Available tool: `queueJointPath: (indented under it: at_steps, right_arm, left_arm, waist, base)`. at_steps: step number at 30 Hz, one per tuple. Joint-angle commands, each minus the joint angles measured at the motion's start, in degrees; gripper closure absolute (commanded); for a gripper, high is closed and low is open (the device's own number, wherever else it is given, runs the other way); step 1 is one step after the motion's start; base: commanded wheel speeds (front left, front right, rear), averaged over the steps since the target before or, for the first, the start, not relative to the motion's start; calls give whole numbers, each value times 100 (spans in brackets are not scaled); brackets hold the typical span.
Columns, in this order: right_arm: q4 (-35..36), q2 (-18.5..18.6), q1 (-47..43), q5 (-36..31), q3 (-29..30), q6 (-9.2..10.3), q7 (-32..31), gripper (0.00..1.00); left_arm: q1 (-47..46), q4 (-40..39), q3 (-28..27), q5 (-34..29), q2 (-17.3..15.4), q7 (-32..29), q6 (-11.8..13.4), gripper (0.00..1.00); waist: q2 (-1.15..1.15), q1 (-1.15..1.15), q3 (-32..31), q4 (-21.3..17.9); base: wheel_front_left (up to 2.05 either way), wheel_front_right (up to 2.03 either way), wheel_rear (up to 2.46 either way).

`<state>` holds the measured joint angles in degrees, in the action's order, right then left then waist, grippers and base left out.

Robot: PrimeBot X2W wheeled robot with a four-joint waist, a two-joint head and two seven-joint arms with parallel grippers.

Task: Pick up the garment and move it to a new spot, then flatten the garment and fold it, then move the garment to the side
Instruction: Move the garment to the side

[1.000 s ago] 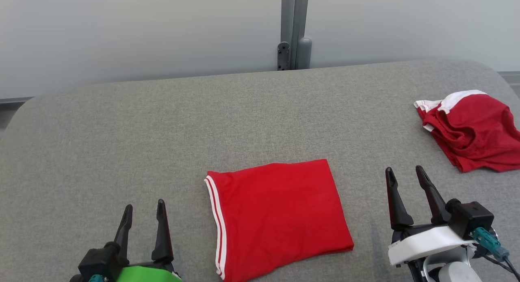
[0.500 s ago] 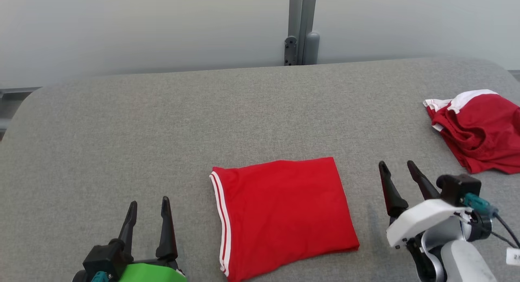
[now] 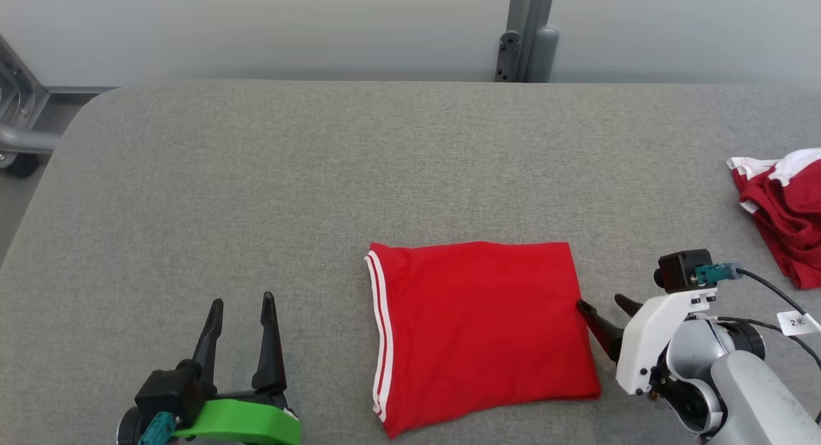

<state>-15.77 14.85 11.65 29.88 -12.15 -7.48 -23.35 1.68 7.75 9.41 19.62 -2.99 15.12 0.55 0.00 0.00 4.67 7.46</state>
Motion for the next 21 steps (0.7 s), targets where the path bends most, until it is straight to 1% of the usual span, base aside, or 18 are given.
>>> queueJointPath:
  at_steps: [1,6,11,12,13,14,17,21]
  right_arm:
    - [-83,-6,84,107,-56,-2,-25,0]
    - [-399,13,200,269,-222,-2,8,0]
    - [-701,37,363,369,-394,-2,69,0]
    - [-726,40,405,397,-437,-2,73,49]
    - [-747,49,436,411,-473,-2,110,82]
    - [-768,66,471,430,-507,-2,139,100]
    - [-799,120,594,475,-578,-2,290,100]
    - [-849,223,729,496,-638,2,476,100]
  left_arm:
    - [-92,1,-6,37,1,1,5,0]
    - [-140,13,-11,25,5,1,3,0]
    - [-149,16,-18,16,8,1,1,0]
    - [-149,10,-19,24,8,1,5,0]
    - [-147,4,-22,27,9,1,15,0]
    - [-144,-2,-27,28,8,1,26,0]
    - [-143,-6,-40,26,8,0,40,0]
    - [-171,17,-75,6,7,1,-12,0]
  waist:
    - [0,0,161,188]
    - [0,0,262,345]
    - [0,0,293,406]
    - [0,0,297,405]
    - [0,0,299,401]
    - [0,0,301,392]
    - [0,0,312,319]
    - [0,0,317,132]
  base:
    - [0,0,0]
    - [0,0,0]
    - [0,0,0]
    - [0,0,0]
    - [0,0,0]
    - [0,0,0]
    - [0,0,0]
    - [0,0,0]
